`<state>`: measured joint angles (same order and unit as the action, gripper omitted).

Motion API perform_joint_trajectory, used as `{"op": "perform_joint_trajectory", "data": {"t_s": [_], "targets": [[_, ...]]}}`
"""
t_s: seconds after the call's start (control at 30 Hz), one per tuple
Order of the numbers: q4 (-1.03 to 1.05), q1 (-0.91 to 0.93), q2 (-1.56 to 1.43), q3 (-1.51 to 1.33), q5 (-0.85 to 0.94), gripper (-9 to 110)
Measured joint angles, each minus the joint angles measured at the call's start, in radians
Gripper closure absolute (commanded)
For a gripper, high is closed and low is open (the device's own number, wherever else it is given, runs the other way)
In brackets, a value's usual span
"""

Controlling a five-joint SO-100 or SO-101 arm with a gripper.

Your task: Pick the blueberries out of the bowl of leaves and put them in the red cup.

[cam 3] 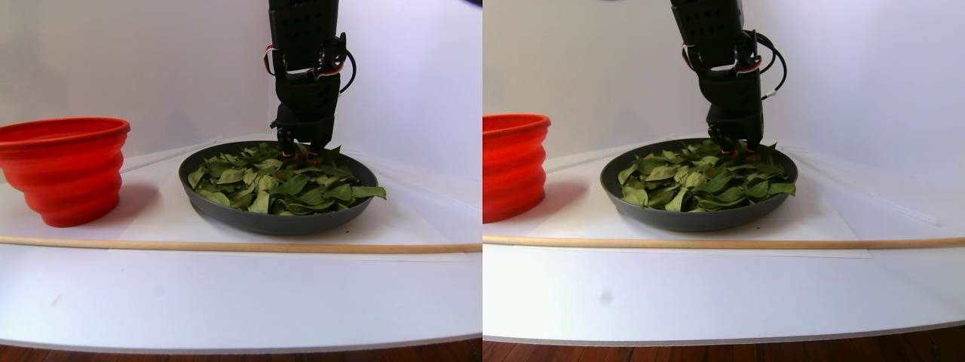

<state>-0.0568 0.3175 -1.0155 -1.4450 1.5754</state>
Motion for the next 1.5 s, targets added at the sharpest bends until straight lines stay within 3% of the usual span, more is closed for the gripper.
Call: {"op": "perform_joint_trajectory", "data": {"t_s": [0.73,0.9,1.5], "targets": [[0.014,-0.018,-0.117,-0.130,0.032,90],[-0.008,-0.018,-0.117,-0.130,0.041,84],[-0.012,-0.002,-0.115,-0.054,0.083,85]]}}
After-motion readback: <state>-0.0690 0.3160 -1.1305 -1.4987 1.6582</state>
